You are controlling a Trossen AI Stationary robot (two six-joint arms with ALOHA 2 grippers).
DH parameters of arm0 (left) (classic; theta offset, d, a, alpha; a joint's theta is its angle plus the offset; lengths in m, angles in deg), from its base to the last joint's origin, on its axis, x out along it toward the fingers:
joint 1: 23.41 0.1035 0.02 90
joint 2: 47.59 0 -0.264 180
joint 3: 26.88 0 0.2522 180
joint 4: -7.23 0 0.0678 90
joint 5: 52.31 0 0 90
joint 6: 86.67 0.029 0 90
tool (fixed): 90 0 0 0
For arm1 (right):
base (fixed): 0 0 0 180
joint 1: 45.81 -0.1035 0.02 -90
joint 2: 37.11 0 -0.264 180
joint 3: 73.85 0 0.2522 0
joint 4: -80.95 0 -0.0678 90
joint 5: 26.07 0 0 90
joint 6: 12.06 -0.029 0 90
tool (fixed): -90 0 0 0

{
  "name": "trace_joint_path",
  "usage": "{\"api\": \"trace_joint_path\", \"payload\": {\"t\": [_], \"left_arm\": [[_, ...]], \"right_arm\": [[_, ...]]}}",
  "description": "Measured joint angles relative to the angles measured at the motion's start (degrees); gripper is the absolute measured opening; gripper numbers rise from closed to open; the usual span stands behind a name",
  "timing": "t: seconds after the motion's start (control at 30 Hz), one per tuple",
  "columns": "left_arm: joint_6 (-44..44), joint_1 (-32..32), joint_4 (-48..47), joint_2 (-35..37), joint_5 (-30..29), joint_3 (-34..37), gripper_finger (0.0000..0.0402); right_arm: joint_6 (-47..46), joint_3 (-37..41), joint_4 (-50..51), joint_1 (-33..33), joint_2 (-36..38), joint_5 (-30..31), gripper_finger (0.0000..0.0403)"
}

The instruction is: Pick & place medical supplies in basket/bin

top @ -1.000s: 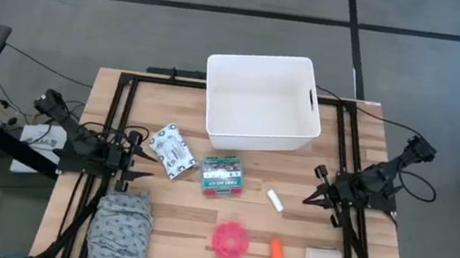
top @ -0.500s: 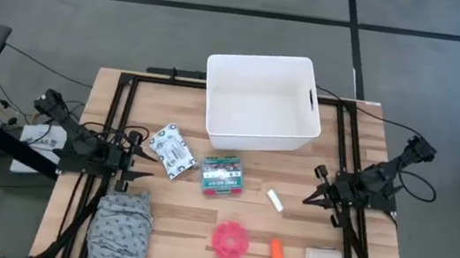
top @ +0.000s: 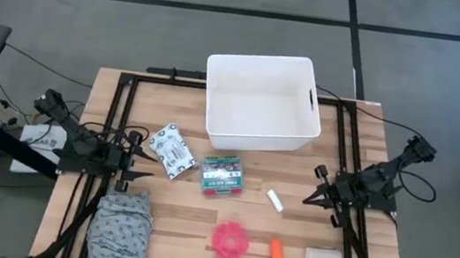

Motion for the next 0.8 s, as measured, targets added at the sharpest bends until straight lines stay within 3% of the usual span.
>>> {"api": "trace_joint_path", "payload": {"t": [0.8], "left_arm": [[0.05,-0.01,0.00,-0.02,0.02,0.00,0.0178]], "right_arm": [[0.00,0.00,0.01,-0.02,0.00,-0.01,0.0005]]}}
